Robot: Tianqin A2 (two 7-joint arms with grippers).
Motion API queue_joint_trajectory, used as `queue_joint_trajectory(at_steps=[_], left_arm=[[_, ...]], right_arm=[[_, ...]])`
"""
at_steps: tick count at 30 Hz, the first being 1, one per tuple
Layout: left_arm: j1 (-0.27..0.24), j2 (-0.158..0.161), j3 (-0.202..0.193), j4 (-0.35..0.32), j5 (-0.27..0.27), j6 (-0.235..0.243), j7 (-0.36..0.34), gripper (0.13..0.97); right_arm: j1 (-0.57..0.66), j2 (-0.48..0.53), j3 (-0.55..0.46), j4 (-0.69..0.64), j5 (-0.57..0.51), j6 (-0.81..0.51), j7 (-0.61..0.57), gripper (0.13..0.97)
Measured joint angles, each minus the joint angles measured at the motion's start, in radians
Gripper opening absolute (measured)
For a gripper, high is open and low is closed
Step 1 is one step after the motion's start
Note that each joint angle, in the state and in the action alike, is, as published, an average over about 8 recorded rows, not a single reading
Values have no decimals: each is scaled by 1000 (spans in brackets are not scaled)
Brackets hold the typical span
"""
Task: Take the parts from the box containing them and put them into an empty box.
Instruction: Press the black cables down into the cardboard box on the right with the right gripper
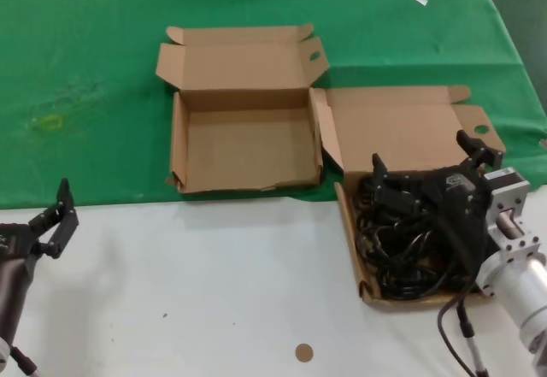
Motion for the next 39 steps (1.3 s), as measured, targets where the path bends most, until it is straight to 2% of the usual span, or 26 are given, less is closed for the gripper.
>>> queue_joint_trajectory(at_steps=[3,7,15,19,24,33,39], left_arm=[[0,0,0,0,0,0,0,664],[0,0,0,0,0,0,0,664],[0,0,0,0,0,0,0,438],[0,0,0,0,0,0,0,375],[0,0,0,0,0,0,0,268],[0,0,0,0,0,0,0,170],[0,0,0,0,0,0,0,164]], right_arm=[[3,44,-32,7,22,20,9,966],[12,129,-95,20,66,49,18,966],[53,341,-227,53,131,57,29,966],[91,456,-283,63,129,12,52,966],[145,575,-323,60,91,-105,94,966],[268,680,-326,-2,8,-422,78,966],[390,709,-340,-60,-50,-666,15,966]])
